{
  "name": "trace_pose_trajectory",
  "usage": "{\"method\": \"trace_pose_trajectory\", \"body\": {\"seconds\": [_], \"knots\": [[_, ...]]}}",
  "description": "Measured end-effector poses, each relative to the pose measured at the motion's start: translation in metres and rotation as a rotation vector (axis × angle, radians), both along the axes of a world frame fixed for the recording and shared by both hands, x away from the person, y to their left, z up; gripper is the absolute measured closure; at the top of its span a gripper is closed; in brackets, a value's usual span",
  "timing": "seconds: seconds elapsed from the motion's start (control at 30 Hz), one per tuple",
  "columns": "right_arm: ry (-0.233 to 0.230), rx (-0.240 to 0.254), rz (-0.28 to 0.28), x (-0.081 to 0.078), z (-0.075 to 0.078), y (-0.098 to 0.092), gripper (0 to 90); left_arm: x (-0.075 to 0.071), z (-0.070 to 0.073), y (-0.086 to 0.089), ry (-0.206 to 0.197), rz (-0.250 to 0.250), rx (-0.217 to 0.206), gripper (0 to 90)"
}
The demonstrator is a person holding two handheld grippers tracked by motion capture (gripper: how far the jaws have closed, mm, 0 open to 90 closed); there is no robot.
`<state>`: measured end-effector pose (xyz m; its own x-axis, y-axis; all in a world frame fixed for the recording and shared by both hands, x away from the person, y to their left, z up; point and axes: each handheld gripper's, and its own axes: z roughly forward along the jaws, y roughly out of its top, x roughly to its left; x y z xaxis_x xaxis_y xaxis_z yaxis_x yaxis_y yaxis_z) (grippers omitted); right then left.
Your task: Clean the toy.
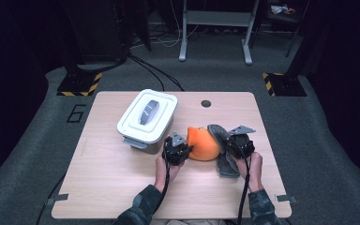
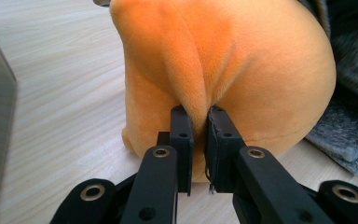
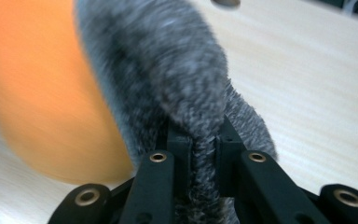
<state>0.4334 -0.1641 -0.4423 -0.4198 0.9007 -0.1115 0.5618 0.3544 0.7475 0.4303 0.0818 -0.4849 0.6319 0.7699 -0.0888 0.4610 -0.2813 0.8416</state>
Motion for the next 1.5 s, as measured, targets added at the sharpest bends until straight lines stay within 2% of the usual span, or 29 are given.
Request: {"method": "trace_pose_trajectory", "body": {"seconds": [0.07, 0.23, 0.3, 0.4, 0.53, 0.6, 0.8, 0.93, 1.03, 1.1, 1.2, 1.33, 1.4, 1.5], "knots": [[-0.042, 0.006, 0.012, -0.005, 0.01, 0.006, 80.7, 0.0, 0.0, -0.001, 0.001, -0.002, -0.002, 82.2], [-0.106, 0.006, 0.104, -0.015, 0.031, 0.024, 80.7, -0.001, 0.001, -0.002, 0.001, -0.006, 0.0, 82.2], [-0.117, 0.014, 0.135, -0.015, 0.033, 0.034, 80.6, -0.001, 0.001, -0.003, 0.001, -0.01, 0.003, 82.2], [-0.087, -0.004, 0.173, -0.008, 0.028, 0.047, 80.3, -0.001, 0.002, -0.003, 0.001, -0.011, 0.005, 82.1], [-0.07, -0.007, 0.156, -0.002, 0.02, 0.051, 80.6, -0.001, 0.001, -0.003, 0.001, -0.014, 0.002, 82.1], [-0.057, 0.003, 0.142, -0.002, 0.019, 0.047, 80.6, -0.001, 0.001, -0.004, -0.005, -0.014, 0.008, 82.1], [-0.033, -0.02, 0.092, 0.0, 0.011, 0.029, 80.7, -0.001, 0.001, -0.005, -0.005, -0.015, 0.012, 82.0], [0.008, -0.011, 0.047, 0.002, 0.002, 0.017, 80.7, -0.001, 0.001, -0.004, -0.007, -0.013, 0.011, 81.9], [0.024, 0.001, 0.03, 0.003, -0.003, 0.011, 80.7, -0.002, 0.002, -0.005, -0.027, -0.017, 0.035, 80.9], [0.025, 0.009, 0.033, 0.002, -0.004, 0.01, 80.7, -0.003, 0.002, -0.006, -0.045, -0.008, 0.049, 76.4], [0.018, 0.004, 0.031, 0.001, -0.004, 0.01, 80.7, -0.007, 0.004, -0.006, -0.059, 0.002, 0.056, 60.4], [0.015, 0.015, 0.024, -0.001, -0.004, 0.01, 80.8, -0.017, 0.004, -0.008, -0.075, -0.009, 0.078, 45.0], [0.017, 0.016, 0.031, -0.002, -0.004, 0.01, 80.8, -0.021, 0.002, -0.012, -0.079, -0.023, 0.093, 40.3], [0.013, 0.007, 0.038, -0.003, -0.002, 0.013, 80.9, -0.022, -0.002, -0.021, -0.092, -0.019, 0.142, 38.4]]}}
